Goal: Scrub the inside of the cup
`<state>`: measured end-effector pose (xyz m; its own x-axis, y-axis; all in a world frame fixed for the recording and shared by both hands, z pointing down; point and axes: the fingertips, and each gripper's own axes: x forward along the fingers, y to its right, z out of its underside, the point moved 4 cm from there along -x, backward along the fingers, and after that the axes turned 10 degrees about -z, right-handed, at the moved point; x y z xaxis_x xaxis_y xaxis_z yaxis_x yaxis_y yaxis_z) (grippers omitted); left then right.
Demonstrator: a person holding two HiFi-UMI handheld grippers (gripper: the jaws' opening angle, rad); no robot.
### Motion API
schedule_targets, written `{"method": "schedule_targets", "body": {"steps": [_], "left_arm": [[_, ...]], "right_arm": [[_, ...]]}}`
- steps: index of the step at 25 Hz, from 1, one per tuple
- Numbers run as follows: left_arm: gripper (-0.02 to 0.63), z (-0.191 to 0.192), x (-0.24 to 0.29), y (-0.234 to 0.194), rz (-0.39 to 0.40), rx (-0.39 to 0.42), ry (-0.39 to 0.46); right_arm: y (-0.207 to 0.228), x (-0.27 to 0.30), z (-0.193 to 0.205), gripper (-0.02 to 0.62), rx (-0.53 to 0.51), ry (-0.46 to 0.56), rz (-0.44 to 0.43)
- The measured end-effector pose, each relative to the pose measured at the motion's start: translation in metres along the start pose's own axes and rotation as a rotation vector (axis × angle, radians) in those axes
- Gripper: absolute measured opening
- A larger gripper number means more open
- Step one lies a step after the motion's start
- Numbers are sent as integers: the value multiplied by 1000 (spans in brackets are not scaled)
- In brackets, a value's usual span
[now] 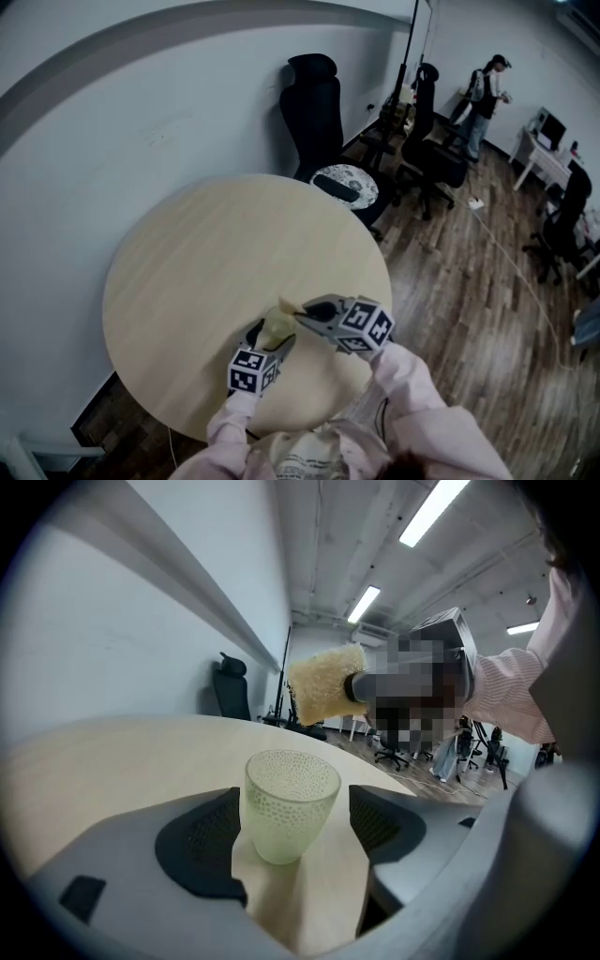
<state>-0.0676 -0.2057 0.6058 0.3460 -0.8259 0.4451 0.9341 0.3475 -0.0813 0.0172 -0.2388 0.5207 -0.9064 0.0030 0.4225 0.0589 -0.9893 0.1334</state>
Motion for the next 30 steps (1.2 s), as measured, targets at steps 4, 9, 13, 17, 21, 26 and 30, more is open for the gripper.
{"method": "schedule_targets", "body": {"steps": [4, 9, 13, 17, 21, 26, 30], "left_arm": [[377, 2, 8, -1, 7, -12, -11], [389, 7, 17, 1, 19, -17, -21], [402, 6, 21, 2, 22, -22, -13], [403, 6, 26, 2, 26, -33, -6], [402, 4, 32, 2, 26, -42, 1], [383, 3, 33, 3, 22, -32, 2], [382, 3, 35, 4, 28, -22, 2]], "right_arm": [[5, 5, -1, 25, -28, -33, -22], [4, 13, 5, 26, -96, -123, -62], [-5, 16, -1, 26, -143, -195, -100], [-7, 20, -2, 26, -193, -255, -131], [-5, 20, -1, 26, -221, -293, -148], [-6, 22, 1, 26, -242, -315, -164], [-5, 27, 3, 26, -282, -353, -179]]}}
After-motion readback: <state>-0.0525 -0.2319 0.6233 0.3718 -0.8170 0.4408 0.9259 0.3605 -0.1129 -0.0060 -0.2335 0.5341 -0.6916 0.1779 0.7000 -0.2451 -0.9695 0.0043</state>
